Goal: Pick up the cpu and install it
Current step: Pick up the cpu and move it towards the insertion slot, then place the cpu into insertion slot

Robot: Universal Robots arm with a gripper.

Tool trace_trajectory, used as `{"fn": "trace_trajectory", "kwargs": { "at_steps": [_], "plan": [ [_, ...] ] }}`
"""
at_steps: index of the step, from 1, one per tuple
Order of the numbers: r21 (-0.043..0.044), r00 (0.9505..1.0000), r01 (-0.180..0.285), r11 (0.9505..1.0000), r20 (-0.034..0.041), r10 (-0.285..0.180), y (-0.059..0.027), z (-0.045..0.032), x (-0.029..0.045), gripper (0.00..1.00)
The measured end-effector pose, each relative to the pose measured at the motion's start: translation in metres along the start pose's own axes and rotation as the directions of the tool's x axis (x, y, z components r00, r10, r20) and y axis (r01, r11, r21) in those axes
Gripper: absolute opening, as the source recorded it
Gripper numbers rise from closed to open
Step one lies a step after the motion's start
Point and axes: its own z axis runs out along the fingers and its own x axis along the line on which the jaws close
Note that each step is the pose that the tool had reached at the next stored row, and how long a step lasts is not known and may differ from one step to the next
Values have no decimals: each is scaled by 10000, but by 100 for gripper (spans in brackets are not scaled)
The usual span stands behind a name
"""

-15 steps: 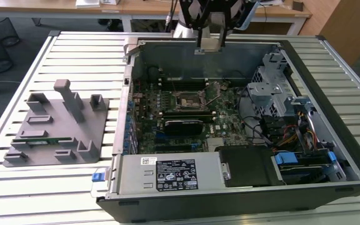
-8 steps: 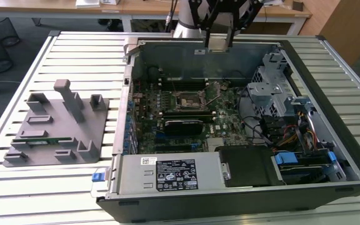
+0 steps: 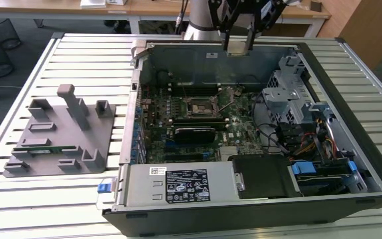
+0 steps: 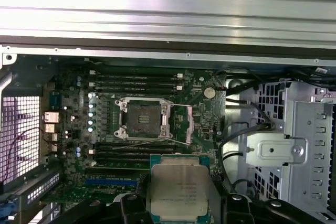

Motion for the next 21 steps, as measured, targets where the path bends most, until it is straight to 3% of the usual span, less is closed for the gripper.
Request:
{"fn": "trace_trajectory", "kwargs": {
  "at_steps": [7,16,21],
  "plan": [
    [-1,10000,0,10000,1,0,-1,5,-92,53],
    [1,10000,-25,10000,0,25,-2,5,-101,53],
    [17,9971,-757,9971,-11,757,-1,16,-101,53]
  ]
}}
